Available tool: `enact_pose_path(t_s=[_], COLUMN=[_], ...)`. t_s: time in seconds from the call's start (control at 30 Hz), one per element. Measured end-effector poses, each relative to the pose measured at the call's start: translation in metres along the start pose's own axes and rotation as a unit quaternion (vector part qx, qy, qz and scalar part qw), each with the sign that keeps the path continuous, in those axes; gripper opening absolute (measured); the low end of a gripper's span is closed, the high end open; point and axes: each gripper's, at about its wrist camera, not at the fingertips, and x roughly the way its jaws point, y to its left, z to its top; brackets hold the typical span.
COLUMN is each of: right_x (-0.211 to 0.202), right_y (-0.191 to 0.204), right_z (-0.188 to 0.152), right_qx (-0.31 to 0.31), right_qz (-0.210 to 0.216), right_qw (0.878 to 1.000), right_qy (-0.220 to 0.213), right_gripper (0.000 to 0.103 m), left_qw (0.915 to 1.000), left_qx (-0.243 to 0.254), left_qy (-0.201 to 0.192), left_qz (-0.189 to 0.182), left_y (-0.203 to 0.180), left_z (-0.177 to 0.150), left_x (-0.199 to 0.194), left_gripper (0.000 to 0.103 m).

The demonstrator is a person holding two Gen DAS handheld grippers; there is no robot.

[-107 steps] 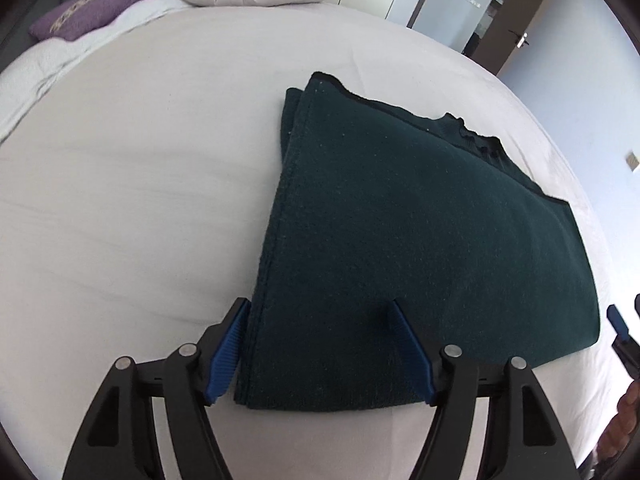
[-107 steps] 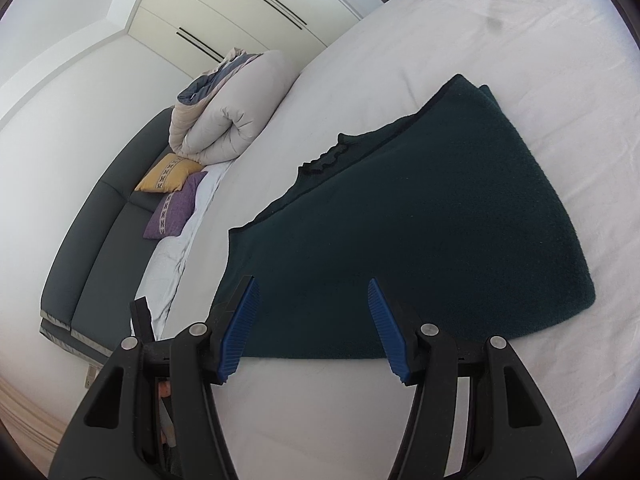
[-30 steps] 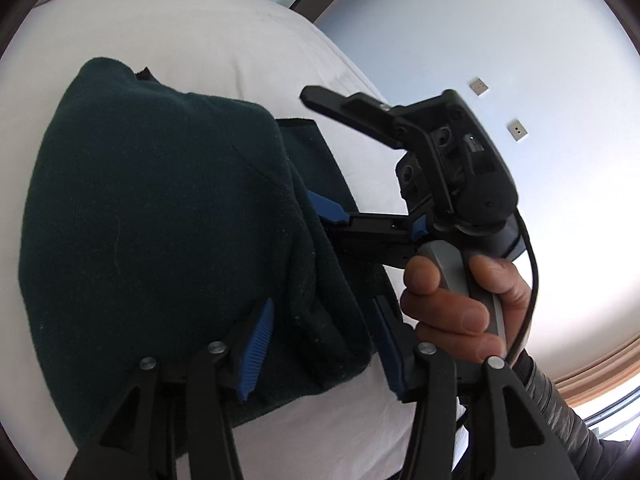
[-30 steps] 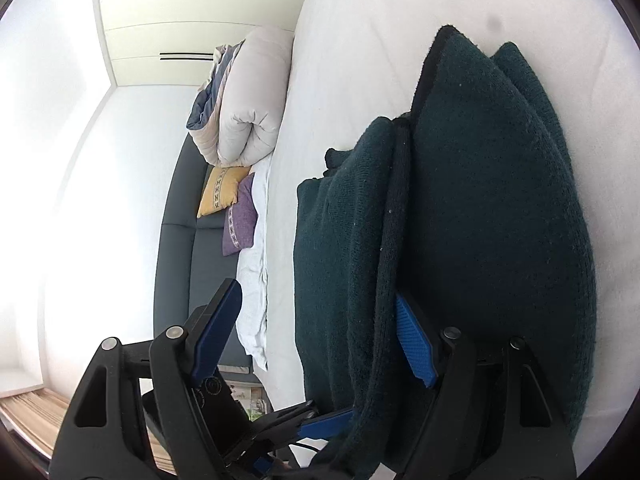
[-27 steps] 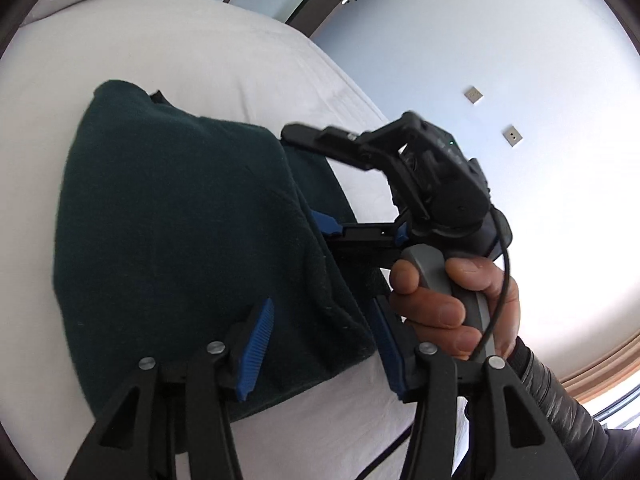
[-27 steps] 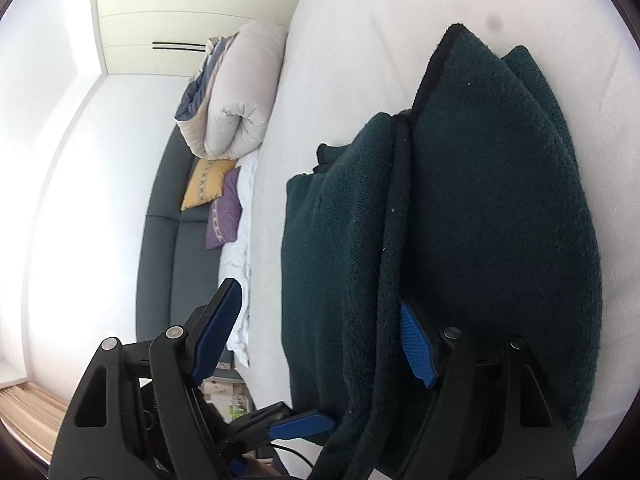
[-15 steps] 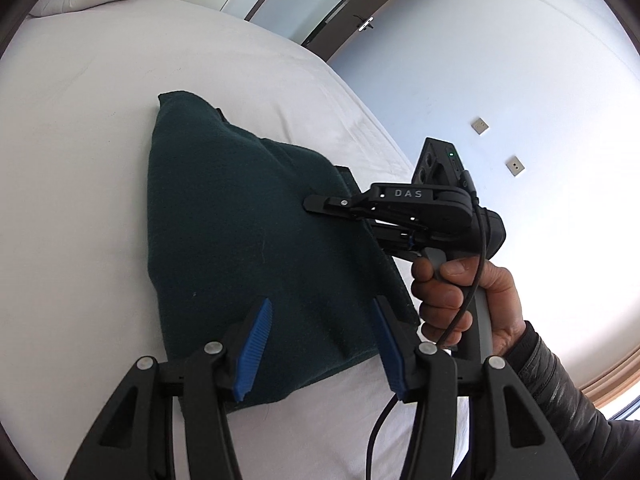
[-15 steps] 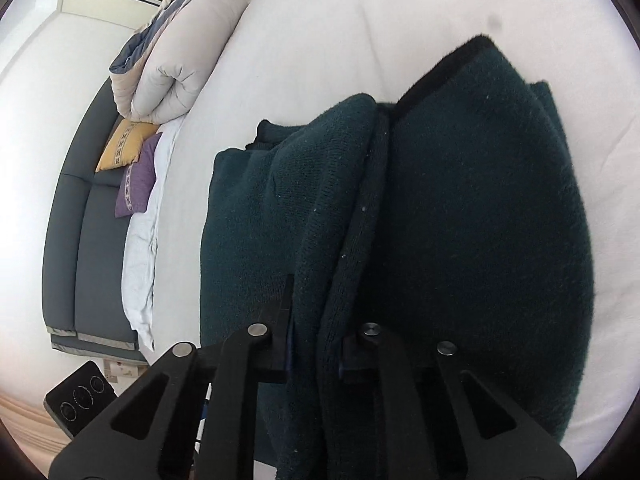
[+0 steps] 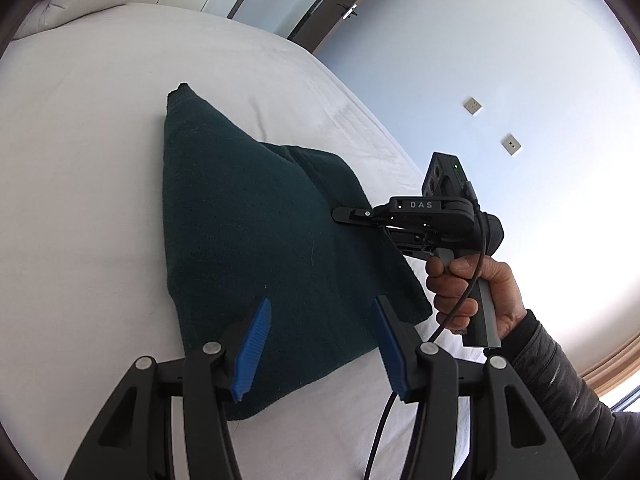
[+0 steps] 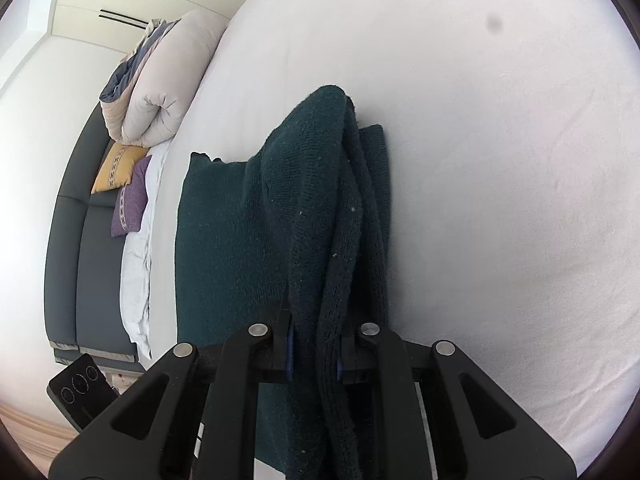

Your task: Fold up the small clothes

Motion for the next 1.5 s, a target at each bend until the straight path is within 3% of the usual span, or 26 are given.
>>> enact_pose_path(t_s=[0.2,0.3,0.4,0.47,0.53,0.6,0.67,0.73,1.03,1.27,1.4,1.5], right_x=[0.006,-0.021,-0.036,-0.050,-0.060,-0.066,-0.071,-0.078,-0.080,-0.074,-0.078,-0.073], right_y=[0.003,-0.015,-0.010,-0.004,0.001,-0.003,-0.019,-0.043,-0.061,-0.076,-0.093,-0.094], right_z=[0.008,-0.005,-0.031,-0.054,-0.075,-0.091,-0.103,-0.115,-0.139,-0.143,-0.146,-0.145], right_qx=[-0.019,-0.017,-0.015,-0.031,-0.039,-0.046,-0.036,-0.004,0.013,0.008,0.021,0.017], right_qz=[-0.013,-0.007,-0.003,-0.004,-0.004,-0.013,-0.029,-0.007,0.022,0.032,0.065,0.078], right_qw=[1.000,1.000,1.000,0.999,0.999,0.999,0.999,1.000,0.999,0.999,0.997,0.995], right_qy=[-0.002,-0.010,0.000,-0.008,-0.016,-0.015,-0.017,-0.021,-0.033,-0.041,-0.046,-0.055], right_gripper=[0.012,0.016,0.026,0.044,0.046,0.040,0.013,0.010,0.008,0.007,0.006,0.006], left_qw=[0.9999,0.9999,0.9998,0.9997,0.9997,0.9996,0.9994,0.9992,0.9983,0.9911,0.9864,0.9833], left_qx=[-0.009,-0.006,-0.007,-0.011,-0.010,-0.009,-0.004,0.000,0.016,0.064,0.061,0.078], left_qy=[-0.005,-0.004,-0.003,-0.003,-0.004,-0.004,-0.003,-0.001,0.003,-0.023,0.026,0.021], left_qz=[0.007,0.012,0.018,0.019,0.023,0.026,0.033,0.040,0.057,0.114,0.151,0.163], left_y=[0.008,0.007,0.008,0.010,0.010,0.009,0.006,0.005,-0.003,-0.012,0.009,0.011], left_z=[-0.001,0.000,-0.002,-0.002,-0.001,0.000,0.000,-0.001,0.008,0.058,0.073,0.068], left_x=[-0.003,-0.004,-0.004,-0.004,-0.004,-0.003,-0.001,0.001,0.013,0.042,0.089,0.097], left_gripper=[0.054,0.054,0.054,0.054,0.054,0.054,0.054,0.054,0.054,0.054,0.054,0.055])
